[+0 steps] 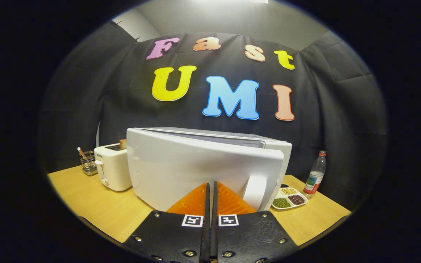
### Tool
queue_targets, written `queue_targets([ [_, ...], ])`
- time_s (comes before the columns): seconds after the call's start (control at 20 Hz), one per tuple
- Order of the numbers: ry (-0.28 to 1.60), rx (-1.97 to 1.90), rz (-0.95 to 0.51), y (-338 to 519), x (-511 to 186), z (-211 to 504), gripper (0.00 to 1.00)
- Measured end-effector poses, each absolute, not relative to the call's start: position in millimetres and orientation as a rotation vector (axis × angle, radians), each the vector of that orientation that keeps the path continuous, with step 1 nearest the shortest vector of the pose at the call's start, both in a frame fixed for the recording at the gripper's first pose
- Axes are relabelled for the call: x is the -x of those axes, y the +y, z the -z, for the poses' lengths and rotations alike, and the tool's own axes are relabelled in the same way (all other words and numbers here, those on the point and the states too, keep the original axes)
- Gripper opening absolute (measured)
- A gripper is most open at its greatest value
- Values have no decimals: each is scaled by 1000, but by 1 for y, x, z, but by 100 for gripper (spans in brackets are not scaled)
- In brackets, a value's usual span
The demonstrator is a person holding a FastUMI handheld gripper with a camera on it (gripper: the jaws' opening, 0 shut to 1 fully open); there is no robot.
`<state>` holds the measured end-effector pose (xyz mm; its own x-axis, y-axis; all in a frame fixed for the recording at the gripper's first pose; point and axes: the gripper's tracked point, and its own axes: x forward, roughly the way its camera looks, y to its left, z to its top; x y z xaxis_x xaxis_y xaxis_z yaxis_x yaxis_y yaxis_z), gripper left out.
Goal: Open the microwave, put the food inside, and close the microwave door.
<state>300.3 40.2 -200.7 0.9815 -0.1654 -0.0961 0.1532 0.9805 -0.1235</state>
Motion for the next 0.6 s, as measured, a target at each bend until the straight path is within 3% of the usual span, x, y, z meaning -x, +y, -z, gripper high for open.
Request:
queue_targets([
  [0.6,141,175,283,1,-362,208,1],
])
